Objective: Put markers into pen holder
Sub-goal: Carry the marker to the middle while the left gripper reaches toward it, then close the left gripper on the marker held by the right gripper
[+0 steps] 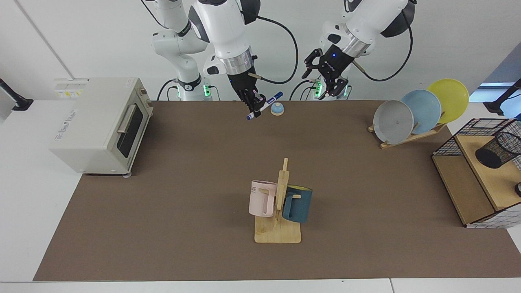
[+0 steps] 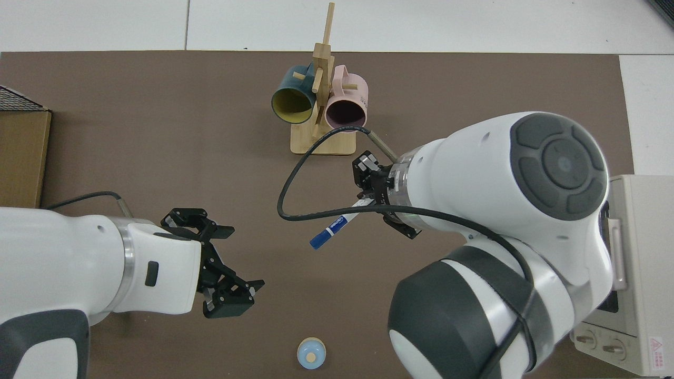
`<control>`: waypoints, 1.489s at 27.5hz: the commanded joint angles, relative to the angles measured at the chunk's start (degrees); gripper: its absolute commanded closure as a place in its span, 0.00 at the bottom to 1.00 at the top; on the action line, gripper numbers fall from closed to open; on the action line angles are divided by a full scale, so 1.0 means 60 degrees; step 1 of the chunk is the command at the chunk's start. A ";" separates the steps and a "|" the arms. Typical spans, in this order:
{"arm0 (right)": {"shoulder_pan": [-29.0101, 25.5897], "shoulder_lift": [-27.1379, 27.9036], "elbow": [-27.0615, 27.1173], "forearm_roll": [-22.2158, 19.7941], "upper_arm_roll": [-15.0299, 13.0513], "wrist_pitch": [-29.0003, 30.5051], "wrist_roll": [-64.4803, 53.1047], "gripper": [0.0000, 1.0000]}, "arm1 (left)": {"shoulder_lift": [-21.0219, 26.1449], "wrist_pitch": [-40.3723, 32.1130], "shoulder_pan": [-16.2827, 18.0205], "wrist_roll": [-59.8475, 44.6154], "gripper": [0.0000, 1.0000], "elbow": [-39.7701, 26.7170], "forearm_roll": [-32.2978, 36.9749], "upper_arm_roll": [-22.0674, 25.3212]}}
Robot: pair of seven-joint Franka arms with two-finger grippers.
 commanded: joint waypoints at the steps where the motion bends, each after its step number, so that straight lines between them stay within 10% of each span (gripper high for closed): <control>1: -0.0099 0.0183 0.0175 0.0158 0.0624 0.0341 0.0810 1.00 | -0.0335 0.0740 -0.0221 -0.0051 0.00 -0.0485 -0.0179 -0.0214; 9: 0.0077 0.0330 0.0160 0.0041 0.0932 0.0825 0.1500 1.00 | -0.0277 0.1151 -0.0308 -0.0066 0.01 -0.0572 -0.0179 -0.0405; 24: 0.0092 0.0345 0.0160 0.0041 0.1006 0.0884 0.1514 1.00 | -0.0335 0.0946 -0.0308 -0.0169 0.32 -0.0646 -0.0384 -0.0405; 32: 0.0092 0.0345 0.0160 0.0041 0.1006 0.1001 0.1514 1.00 | -0.0365 0.0960 -0.0294 -0.0125 1.00 -0.0719 -0.0384 -0.0405; 41: 0.0092 0.0345 0.0160 0.0041 0.1006 0.1016 0.1514 1.00 | -0.0350 0.0916 -0.0294 -0.0081 1.00 -0.0705 -0.0355 -0.0405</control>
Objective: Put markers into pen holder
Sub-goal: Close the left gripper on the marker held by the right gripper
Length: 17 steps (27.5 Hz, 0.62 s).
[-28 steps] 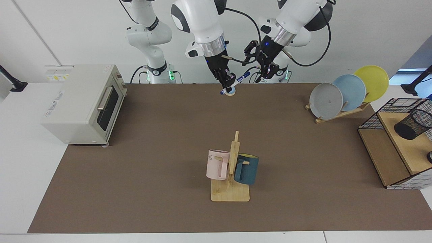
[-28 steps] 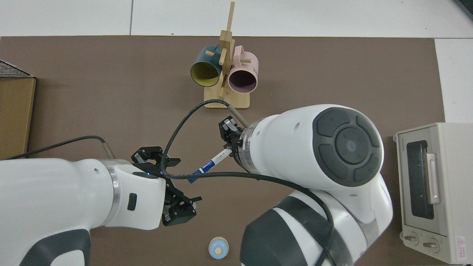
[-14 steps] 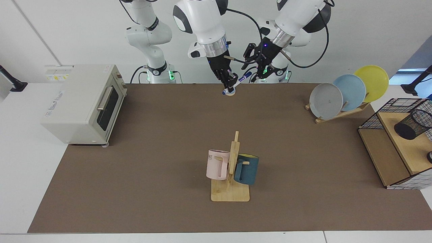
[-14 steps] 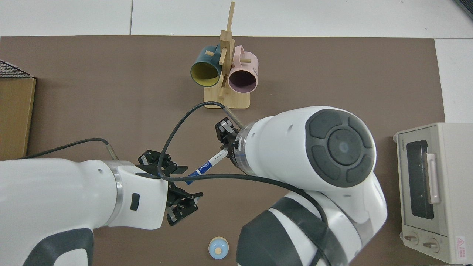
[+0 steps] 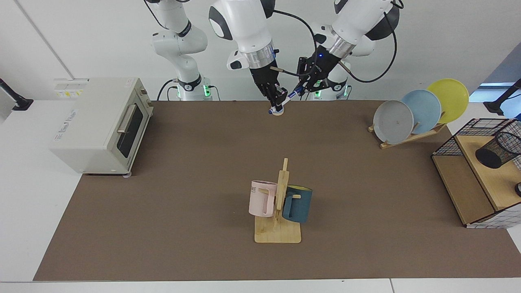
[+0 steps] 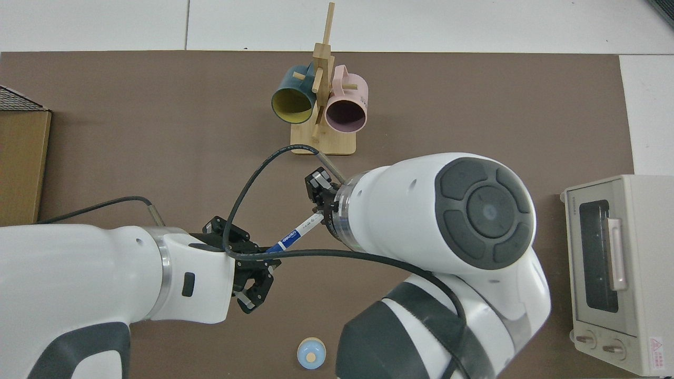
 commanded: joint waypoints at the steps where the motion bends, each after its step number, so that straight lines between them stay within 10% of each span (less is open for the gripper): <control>1: -0.0072 0.0131 0.0150 0.0026 0.0119 0.0193 0.0250 1.00 | -0.0293 0.0021 -0.0102 0.0008 1.00 -0.0313 -0.0155 0.0022; 10: -0.0072 0.0131 0.0150 0.0040 0.0119 0.0193 0.0250 1.00 | -0.0293 -0.0125 -0.0058 0.0008 1.00 -0.0313 -0.0126 0.0037; 11: -0.0072 0.0131 0.0150 0.0069 0.0119 0.0193 0.0250 0.91 | -0.0307 -0.0125 -0.0044 0.0008 1.00 -0.0313 -0.0112 0.0022; 14: -0.0086 0.0117 0.0135 0.0085 0.0119 0.0208 0.0323 0.00 | -0.0307 -0.0155 -0.0043 0.0008 1.00 -0.0313 -0.0097 0.0022; 17: -0.0072 0.0102 0.0135 0.0040 0.0133 0.0208 0.0338 0.00 | -0.0308 -0.0155 -0.0043 0.0008 1.00 -0.0313 -0.0068 0.0037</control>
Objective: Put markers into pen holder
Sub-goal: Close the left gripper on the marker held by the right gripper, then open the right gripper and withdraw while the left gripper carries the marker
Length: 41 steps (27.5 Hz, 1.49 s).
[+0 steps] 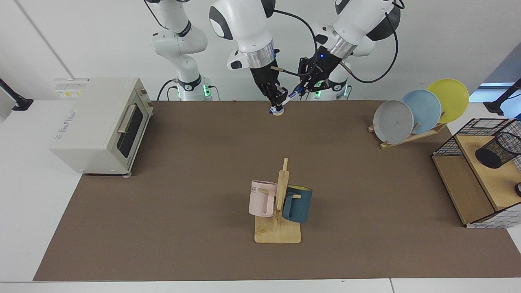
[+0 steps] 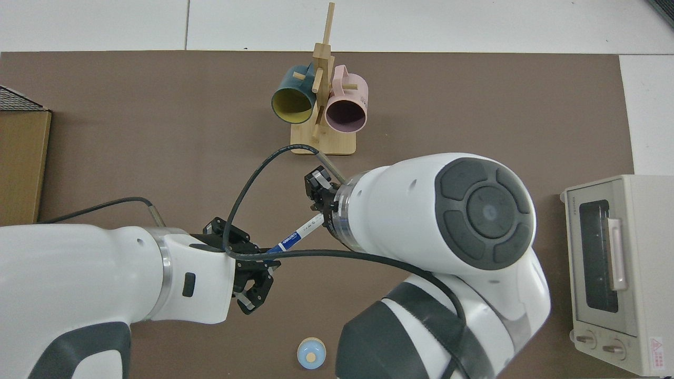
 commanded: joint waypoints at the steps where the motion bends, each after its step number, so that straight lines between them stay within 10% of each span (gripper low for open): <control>1: -0.0071 0.0086 0.0120 0.0055 0.0128 0.0172 0.0304 0.00 | -0.0307 -0.0099 -0.0043 0.0008 1.00 -0.0299 -0.0053 0.0021; 20: -0.0525 -0.0367 -0.0100 -0.0487 -0.0077 -0.0778 -0.1567 0.00 | -0.0219 -0.2558 0.0880 0.0008 1.00 0.0097 0.3328 0.0401; 41: -0.0687 -0.0968 -0.0159 -0.1175 -0.4016 -0.2347 -1.2173 0.00 | 0.1786 -0.2737 0.4556 0.6452 1.00 0.2980 0.8514 0.0929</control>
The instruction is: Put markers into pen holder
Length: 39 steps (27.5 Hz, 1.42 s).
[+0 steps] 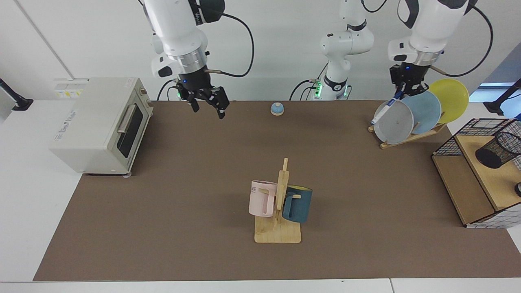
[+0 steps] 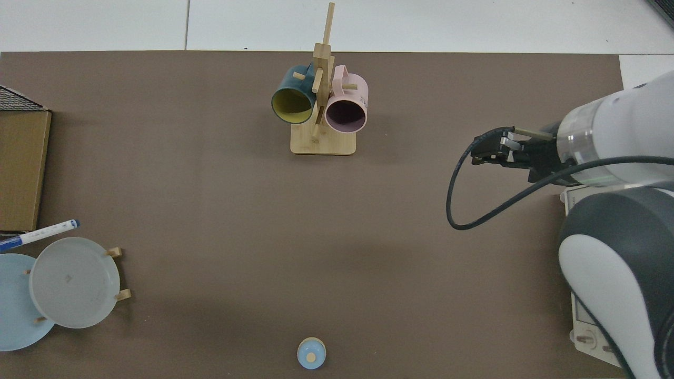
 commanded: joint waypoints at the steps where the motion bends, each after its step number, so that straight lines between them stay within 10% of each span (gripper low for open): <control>1: -0.0056 -0.0107 -0.0161 -0.0410 -0.0568 -0.0164 -0.2166 0.00 | 0.1163 0.0170 0.0560 0.1259 1.00 0.1676 0.1301 -0.0166; 9: -0.0056 -0.0194 -0.0352 -0.0381 -0.1566 -0.0355 -0.3635 0.00 | 0.2058 0.1708 0.1511 0.3267 1.00 0.2791 0.2461 -0.0078; 39: -0.0232 -0.1322 -0.1378 -0.0337 -0.1581 -0.0604 -0.3547 0.00 | 0.2952 0.5489 0.2113 0.4455 1.00 0.2645 0.5420 0.0420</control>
